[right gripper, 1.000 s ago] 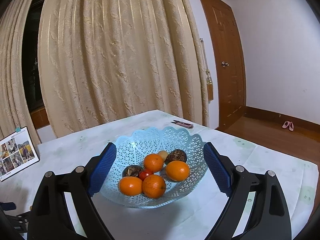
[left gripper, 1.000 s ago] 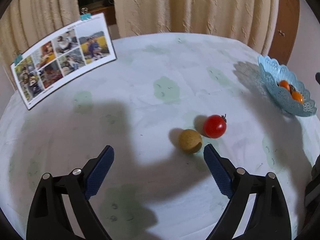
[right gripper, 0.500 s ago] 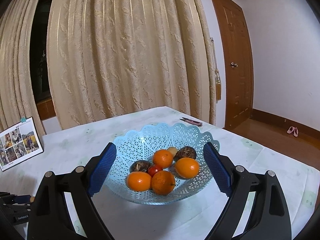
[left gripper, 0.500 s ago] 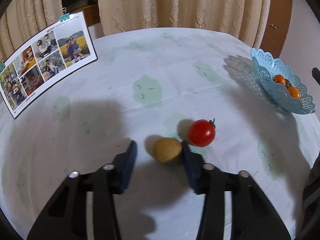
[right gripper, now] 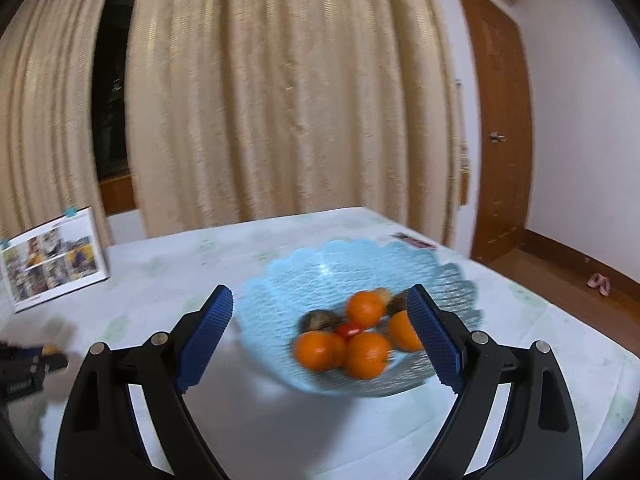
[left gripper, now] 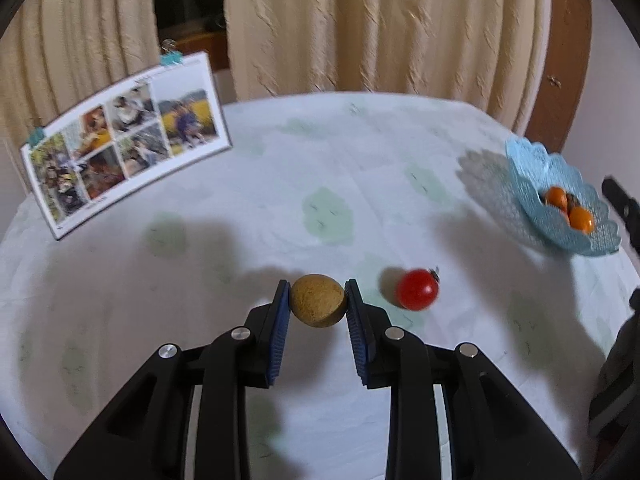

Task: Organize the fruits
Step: 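Close left tool on the brown kiwi while right tool closes on the red tomato, then lift the red tomato and carry it into the blue basket with right tool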

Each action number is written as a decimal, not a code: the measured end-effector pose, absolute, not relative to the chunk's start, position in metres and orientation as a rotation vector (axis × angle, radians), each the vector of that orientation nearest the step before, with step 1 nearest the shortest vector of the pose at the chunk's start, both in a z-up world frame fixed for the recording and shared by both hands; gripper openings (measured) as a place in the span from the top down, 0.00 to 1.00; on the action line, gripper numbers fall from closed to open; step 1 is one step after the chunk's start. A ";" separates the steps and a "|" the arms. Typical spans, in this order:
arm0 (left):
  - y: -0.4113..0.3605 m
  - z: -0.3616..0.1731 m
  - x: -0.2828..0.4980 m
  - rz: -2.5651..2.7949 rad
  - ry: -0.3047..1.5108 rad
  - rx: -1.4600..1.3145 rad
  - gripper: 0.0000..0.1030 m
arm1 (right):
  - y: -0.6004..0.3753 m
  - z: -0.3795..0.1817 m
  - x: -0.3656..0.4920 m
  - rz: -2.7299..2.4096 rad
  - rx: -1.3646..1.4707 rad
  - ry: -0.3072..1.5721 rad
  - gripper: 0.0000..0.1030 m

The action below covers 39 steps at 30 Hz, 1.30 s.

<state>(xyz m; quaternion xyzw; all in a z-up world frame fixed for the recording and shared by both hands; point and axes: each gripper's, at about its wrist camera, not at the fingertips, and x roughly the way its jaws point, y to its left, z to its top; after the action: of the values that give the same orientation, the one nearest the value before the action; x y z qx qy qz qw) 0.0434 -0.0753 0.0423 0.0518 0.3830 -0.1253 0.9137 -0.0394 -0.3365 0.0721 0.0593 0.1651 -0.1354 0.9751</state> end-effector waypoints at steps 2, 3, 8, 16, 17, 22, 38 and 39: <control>-0.068 0.048 0.043 -0.237 0.773 0.092 0.73 | -0.320 0.073 -0.036 -0.193 0.103 0.365 0.13; -0.066 0.050 0.042 -0.227 0.767 0.086 0.73 | -0.313 0.072 -0.033 -0.153 0.100 0.386 0.13; -0.053 0.061 0.041 -0.186 0.738 0.062 0.73 | -0.270 0.065 -0.010 0.114 0.100 0.551 0.13; -0.042 0.068 0.038 -0.160 0.723 0.037 0.73 | -0.217 0.041 0.026 0.296 0.087 0.776 0.36; -0.042 0.068 0.037 -0.160 0.722 0.036 0.73 | -0.212 0.039 0.029 0.299 0.073 0.791 0.37; -0.041 0.071 0.036 -0.159 0.718 0.029 0.73 | -0.198 0.030 0.042 0.312 0.048 0.845 0.50; -0.043 0.070 0.034 -0.163 0.723 0.029 0.73 | -0.188 0.015 0.053 0.289 0.014 0.889 0.71; -0.043 0.070 0.034 -0.164 0.722 0.030 0.73 | -0.189 0.016 0.052 0.286 0.017 0.884 0.71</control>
<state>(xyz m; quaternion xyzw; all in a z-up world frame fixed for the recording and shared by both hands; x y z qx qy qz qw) 0.0341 -0.0429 0.0701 0.0144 0.3529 -0.0801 0.9321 0.0525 -0.1888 0.0159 0.0081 0.4262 0.1378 0.8940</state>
